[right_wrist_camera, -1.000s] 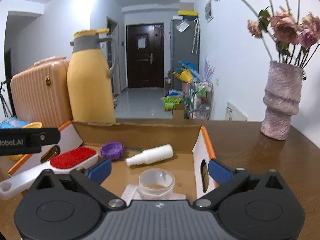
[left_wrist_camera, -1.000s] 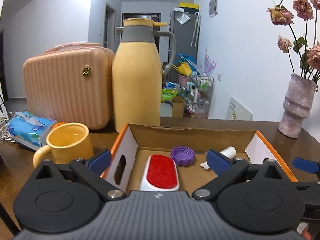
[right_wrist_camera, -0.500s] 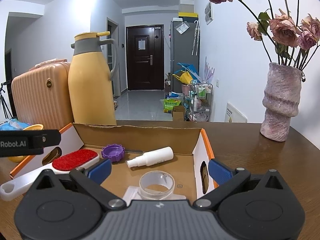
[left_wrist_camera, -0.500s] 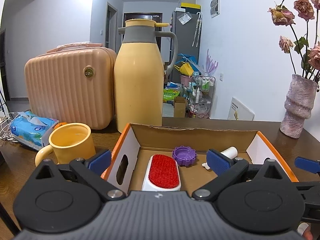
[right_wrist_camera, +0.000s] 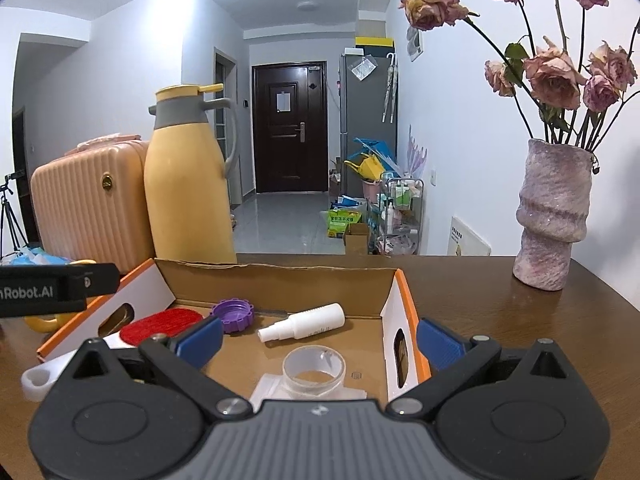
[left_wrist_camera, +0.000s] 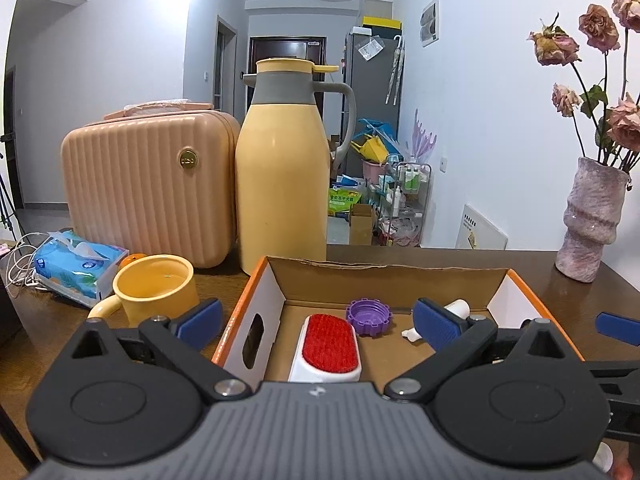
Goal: Organize rigid objects
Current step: 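Withdraw both grippers from the box back toward the remaining table items, then lower the left gripper onto the blue cap and grasp it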
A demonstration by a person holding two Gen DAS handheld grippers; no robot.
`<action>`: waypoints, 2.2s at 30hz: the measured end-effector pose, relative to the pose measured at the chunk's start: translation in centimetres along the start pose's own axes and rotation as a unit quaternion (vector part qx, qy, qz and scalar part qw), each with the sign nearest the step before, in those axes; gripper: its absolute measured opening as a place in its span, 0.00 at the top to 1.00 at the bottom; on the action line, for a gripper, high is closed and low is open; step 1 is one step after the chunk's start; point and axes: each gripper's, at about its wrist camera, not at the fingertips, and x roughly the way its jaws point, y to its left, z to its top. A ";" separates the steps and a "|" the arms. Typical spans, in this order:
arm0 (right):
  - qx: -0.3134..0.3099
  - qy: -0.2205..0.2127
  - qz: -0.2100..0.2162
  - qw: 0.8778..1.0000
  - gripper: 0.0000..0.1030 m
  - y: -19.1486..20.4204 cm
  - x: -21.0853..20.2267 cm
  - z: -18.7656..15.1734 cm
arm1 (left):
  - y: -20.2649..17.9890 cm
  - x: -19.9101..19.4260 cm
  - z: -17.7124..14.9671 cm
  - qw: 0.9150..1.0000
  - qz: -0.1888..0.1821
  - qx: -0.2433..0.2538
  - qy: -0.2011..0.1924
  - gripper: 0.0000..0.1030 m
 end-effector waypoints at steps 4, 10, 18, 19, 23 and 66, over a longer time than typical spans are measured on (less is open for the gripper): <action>0.000 -0.002 0.001 1.000 0.00 0.0 -1.1 -0.2 | 0.1 -1.1 -0.2 1.000 -0.001 0.000 -0.002 0.00; 0.002 -0.006 0.002 1.000 0.00 -0.1 -3.2 -0.5 | 0.2 -3.1 -0.8 1.000 -0.002 0.006 -0.003 0.00; -0.001 -0.006 0.004 1.000 0.00 0.1 -6.2 -1.4 | 0.6 -6.0 -1.8 1.000 -0.002 0.008 0.000 0.00; -0.001 -0.005 0.004 1.000 0.00 0.1 -6.5 -1.6 | 0.6 -6.3 -2.0 1.000 -0.002 0.009 0.002 0.00; -0.004 -0.003 0.006 1.000 0.00 0.1 -7.9 -2.2 | 0.7 -7.5 -2.6 1.000 -0.004 0.010 0.008 0.00; -0.018 0.075 -0.012 0.997 0.00 -1.6 -17.1 -11.2 | -2.0 -13.1 -13.1 0.985 -0.045 0.055 0.159 0.00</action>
